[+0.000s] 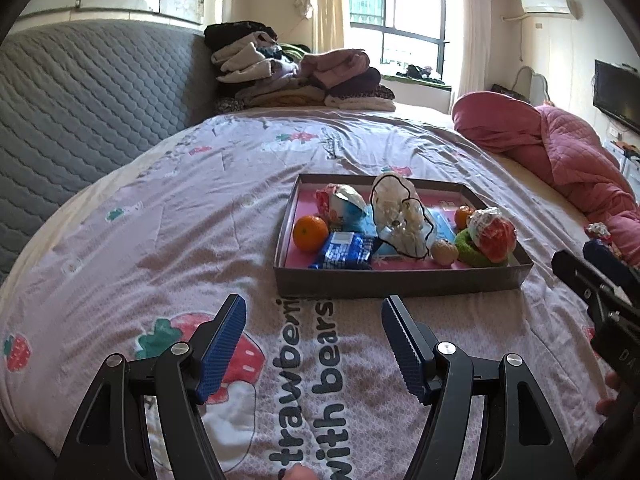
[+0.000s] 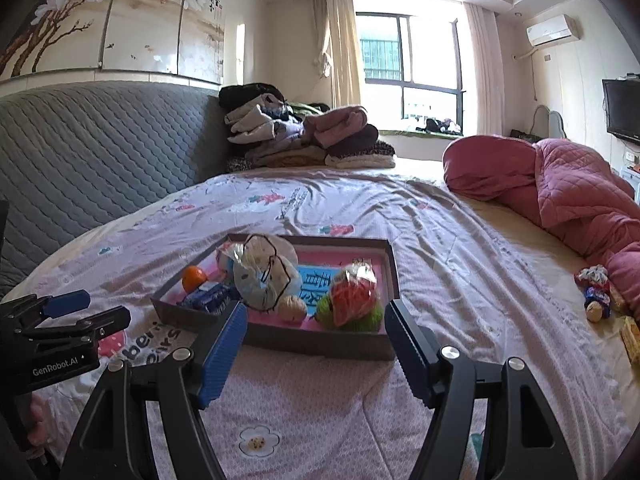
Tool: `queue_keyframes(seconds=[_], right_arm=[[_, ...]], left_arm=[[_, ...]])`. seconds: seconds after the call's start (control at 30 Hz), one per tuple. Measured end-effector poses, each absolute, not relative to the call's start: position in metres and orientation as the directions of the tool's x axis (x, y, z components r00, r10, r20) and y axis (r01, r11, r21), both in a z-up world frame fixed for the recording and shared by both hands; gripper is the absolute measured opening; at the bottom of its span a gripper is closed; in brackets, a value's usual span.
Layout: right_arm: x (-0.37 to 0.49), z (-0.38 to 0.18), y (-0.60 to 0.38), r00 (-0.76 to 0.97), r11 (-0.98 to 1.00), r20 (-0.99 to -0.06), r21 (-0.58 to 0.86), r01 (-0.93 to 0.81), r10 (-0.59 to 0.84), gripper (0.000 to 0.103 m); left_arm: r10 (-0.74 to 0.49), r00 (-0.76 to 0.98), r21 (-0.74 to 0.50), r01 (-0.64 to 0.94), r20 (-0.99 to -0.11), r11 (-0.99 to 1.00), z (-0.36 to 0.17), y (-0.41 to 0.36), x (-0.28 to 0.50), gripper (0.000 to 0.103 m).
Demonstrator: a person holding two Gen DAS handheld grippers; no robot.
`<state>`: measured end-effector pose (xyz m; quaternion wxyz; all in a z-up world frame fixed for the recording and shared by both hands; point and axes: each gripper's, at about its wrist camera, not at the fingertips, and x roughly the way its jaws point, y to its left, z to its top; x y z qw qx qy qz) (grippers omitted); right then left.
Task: Organize objects
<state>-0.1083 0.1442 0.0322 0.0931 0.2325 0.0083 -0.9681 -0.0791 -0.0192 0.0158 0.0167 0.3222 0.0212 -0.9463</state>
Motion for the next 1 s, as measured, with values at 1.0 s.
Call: queue_keyframes(seconds=[1.0], right_arm=[[-0.121, -0.009, 0.139, -0.811, -0.980, -0.553, 0.058, 0.190, -0.190, 0.071]], left_arm=[[-0.026, -0.749, -0.011, 0.044, -0.662, -0.999, -0.019, -0.014, -0.096, 0.072]])
